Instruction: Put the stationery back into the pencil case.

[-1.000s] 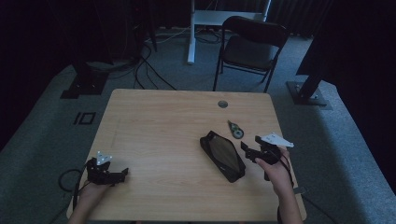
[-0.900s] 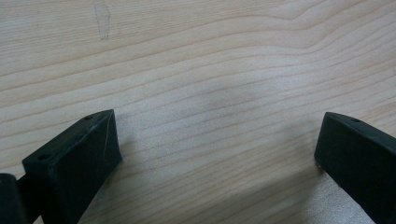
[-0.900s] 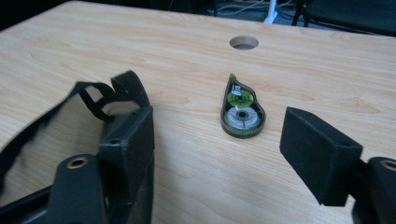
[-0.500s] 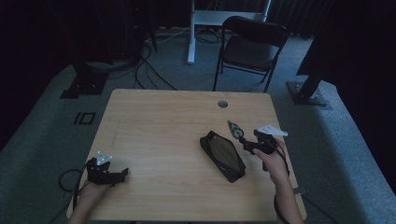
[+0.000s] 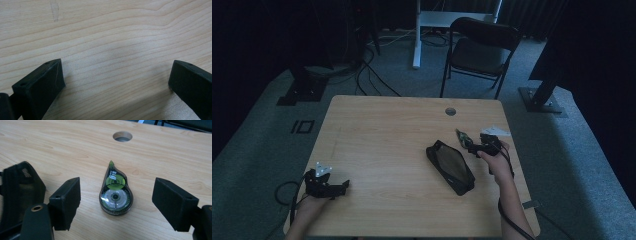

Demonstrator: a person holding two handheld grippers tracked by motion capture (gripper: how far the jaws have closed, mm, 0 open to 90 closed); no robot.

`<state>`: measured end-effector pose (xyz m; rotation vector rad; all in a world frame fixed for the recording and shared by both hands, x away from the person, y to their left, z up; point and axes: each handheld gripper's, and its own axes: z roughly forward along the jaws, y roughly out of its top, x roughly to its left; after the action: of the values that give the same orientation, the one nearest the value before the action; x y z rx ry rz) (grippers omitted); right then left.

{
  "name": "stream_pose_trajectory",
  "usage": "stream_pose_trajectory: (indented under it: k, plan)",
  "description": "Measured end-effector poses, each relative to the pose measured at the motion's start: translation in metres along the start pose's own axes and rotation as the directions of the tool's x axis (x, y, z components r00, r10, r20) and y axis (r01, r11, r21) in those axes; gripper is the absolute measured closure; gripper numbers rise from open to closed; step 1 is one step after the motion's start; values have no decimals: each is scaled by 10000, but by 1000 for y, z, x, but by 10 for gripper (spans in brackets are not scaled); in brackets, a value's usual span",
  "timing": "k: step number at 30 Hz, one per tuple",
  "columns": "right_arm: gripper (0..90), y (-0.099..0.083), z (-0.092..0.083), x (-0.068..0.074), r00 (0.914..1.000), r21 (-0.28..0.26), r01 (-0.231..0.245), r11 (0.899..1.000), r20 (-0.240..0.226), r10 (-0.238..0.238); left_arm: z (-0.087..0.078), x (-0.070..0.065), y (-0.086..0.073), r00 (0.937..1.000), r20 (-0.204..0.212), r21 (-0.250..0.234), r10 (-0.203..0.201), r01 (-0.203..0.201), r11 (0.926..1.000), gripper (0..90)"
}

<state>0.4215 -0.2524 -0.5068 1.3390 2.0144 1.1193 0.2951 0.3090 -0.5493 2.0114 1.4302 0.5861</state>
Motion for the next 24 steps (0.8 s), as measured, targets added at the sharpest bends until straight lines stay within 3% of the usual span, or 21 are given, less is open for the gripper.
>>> stream_pose_trajectory:
  k: [7,12,17,18,24]
  plan:
    - [227,3,18,0,9999,389,170,9991,-10,-170,0,0,0,10000,2,1,0,0,10000,2]
    - [196,3,29,-3,9998,664,-166,9977,91,160,0,0,0,10000,1,0,-2,2,10000,2]
    - [178,3,38,-3,9997,975,-53,9952,224,31,0,0,0,10000,1,3,1,-1,10000,2]
    - [178,3,43,-1,9997,1124,147,9936,181,-168,0,0,0,10000,2,3,-4,4,10000,2]
    - [173,3,55,2,9993,1230,318,9919,150,-339,0,0,0,9999,-76,18,-70,70,10000,2]
